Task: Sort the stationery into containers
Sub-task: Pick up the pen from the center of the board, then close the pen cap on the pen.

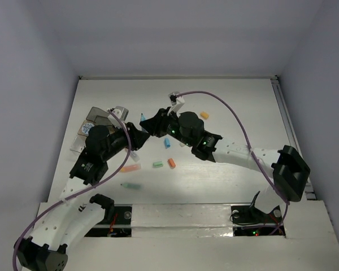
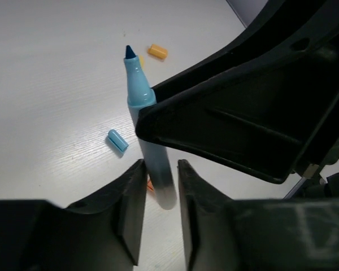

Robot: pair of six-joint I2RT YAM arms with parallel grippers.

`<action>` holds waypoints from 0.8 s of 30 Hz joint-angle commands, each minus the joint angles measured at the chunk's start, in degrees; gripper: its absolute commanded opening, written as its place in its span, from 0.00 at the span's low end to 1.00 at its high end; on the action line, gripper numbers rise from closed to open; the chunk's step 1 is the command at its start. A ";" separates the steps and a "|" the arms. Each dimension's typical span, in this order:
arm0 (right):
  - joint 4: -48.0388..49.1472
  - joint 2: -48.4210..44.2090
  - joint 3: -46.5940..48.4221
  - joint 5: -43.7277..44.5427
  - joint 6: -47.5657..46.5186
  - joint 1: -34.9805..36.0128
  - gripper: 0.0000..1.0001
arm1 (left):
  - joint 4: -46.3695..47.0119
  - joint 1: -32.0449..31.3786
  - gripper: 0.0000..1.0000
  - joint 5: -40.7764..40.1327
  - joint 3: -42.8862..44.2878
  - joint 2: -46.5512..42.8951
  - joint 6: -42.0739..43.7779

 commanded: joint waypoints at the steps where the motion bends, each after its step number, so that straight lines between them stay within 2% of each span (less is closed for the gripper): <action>1: 4.55 0.22 2.65 -0.32 1.08 0.95 0.09 | 3.09 0.52 0.21 0.49 0.53 -1.22 0.57; 3: 4.81 -0.30 2.21 0.64 1.00 0.95 0.09 | 3.09 0.52 0.07 0.06 0.53 -1.66 0.57; 5: 4.73 -1.18 1.77 1.17 0.38 0.95 0.10 | 2.92 0.52 0.00 -0.38 0.70 -1.75 0.83; 9: 4.90 -3.03 0.63 2.40 -0.41 0.95 0.12 | 2.48 0.52 0.00 -1.00 0.97 -1.84 1.36; 12: 3.50 -4.60 0.27 1.45 -1.46 0.95 0.31 | 1.95 0.52 0.00 -2.31 1.32 -2.80 1.89; 13: 2.36 -5.13 0.45 1.26 -1.99 0.95 0.47 | 1.86 0.52 0.00 -2.75 1.32 -3.24 2.06; 15: -2.38 -8.28 0.01 1.87 -4.09 0.95 0.64 | 1.42 0.52 0.00 -4.16 1.41 -4.47 2.33; 16: -4.05 -9.69 -0.43 2.05 -5.06 0.95 0.67 | 1.33 0.52 0.00 -4.51 1.41 -4.82 2.50; 19: -12.12 -15.39 -2.79 2.67 -8.66 -0.54 0.69 | 0.72 1.05 0.00 -5.04 1.67 -5.70 2.94; 24: -21.89 -17.88 -6.23 3.38 -10.43 -5.02 0.65 | 0.28 1.75 0.00 -5.04 1.93 -6.93 3.38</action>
